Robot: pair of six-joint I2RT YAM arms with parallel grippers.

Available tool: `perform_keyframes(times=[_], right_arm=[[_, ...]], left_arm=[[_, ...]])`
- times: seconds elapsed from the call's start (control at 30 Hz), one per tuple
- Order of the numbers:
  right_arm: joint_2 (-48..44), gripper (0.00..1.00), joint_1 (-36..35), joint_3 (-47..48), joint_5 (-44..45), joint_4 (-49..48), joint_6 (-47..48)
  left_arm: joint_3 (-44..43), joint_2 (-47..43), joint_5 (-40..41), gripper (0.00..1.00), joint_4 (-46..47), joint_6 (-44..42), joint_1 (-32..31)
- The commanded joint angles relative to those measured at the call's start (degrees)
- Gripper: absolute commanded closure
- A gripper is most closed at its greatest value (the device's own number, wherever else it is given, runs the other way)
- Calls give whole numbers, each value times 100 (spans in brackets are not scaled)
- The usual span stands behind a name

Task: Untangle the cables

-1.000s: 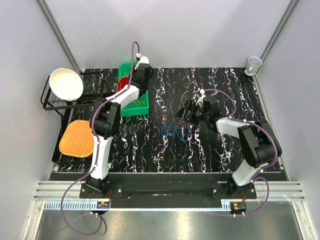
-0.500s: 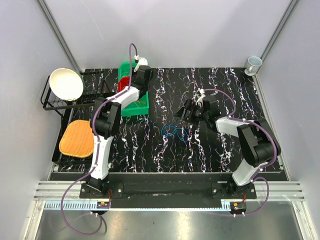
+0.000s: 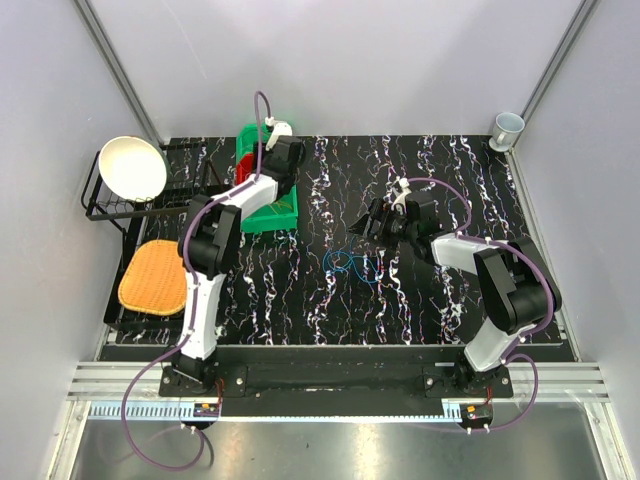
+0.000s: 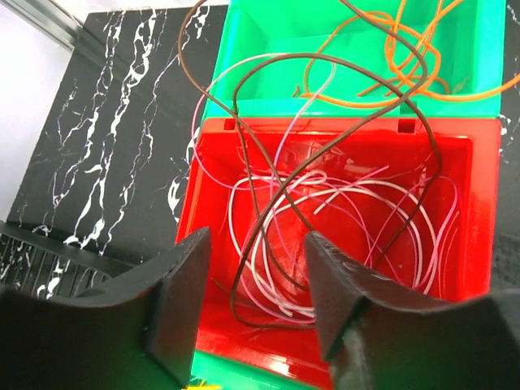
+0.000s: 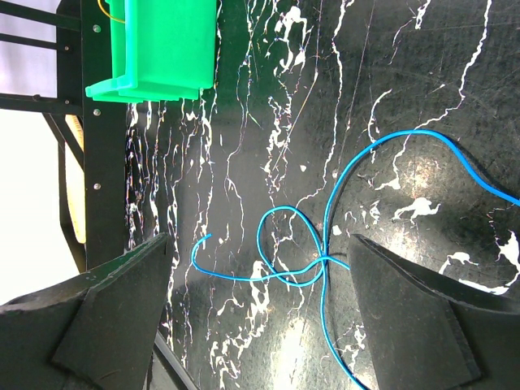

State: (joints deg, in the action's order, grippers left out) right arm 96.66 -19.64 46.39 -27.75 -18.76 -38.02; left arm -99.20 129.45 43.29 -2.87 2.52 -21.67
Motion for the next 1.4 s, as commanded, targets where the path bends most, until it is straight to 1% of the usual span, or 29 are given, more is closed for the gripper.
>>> perform_keyframes(times=[0.0, 0.1, 0.33, 0.53, 0.7, 0.8, 0.93, 0.97, 1.07, 1.37], right_arm=[[-7, 7, 13, 204, -64, -119, -12], [-7, 6, 21, 204, -55, -119, -4], [28, 7, 21, 213, -90, -127, -39], [46, 7, 21, 212, -108, -145, -39], [63, 7, 30, 230, -91, -127, -39], [81, 7, 22, 247, -90, -119, -39], [142, 7, 30, 265, -99, -110, -47], [160, 7, 22, 265, -108, -119, -39], [186, 7, 22, 291, -117, -119, -39], [327, 7, 21, 335, -117, -101, -39]], left_arm=[[-47, -701, -31, 36, -20, 231, 14], [-100, -824, -31, 30, -90, 222, 5], [-310, -965, -66, 28, -178, 240, -13], [-811, -588, -145, 29, -327, 222, 84], [-1408, -175, -671, 29, -731, 582, 347], [-1497, -25, -1171, 25, -767, 705, 470], [-1523, 124, -1489, 13, -688, 907, 602], [-1541, 151, -1664, 12, -636, 969, 637], [-1559, 204, -2086, 14, -461, 1180, 813], [-2200, 687, -2342, 19, -512, 1496, 989]])
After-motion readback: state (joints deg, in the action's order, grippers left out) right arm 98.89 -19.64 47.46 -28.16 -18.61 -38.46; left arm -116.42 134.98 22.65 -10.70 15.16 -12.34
